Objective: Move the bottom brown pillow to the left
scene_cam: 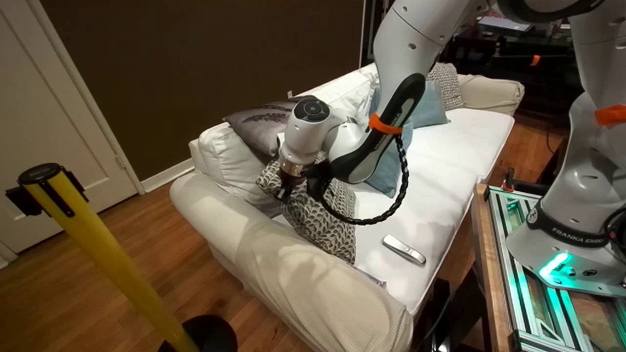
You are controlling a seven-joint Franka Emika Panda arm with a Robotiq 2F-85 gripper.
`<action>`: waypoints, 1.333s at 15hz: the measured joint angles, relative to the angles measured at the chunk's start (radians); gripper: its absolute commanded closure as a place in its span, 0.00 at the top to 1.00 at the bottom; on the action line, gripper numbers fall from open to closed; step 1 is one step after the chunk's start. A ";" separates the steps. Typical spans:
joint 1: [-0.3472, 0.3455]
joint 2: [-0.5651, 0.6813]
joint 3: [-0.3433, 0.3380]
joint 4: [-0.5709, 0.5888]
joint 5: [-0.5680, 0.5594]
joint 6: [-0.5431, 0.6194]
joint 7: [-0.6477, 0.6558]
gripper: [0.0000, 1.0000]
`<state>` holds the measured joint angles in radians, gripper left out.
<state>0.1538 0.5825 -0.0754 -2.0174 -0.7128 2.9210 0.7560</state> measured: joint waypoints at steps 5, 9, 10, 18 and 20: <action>-0.205 -0.062 0.201 -0.092 0.086 0.035 -0.297 0.04; -0.399 -0.065 0.421 -0.134 0.172 0.035 -0.537 0.47; -0.445 -0.060 0.483 -0.136 0.192 0.035 -0.592 0.54; -0.297 -0.084 0.409 -0.046 0.610 0.036 -0.718 1.00; -0.213 -0.118 0.277 -0.032 0.624 0.034 -0.661 1.00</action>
<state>-0.0592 0.4646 0.2012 -2.0498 -0.0887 2.9553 0.0954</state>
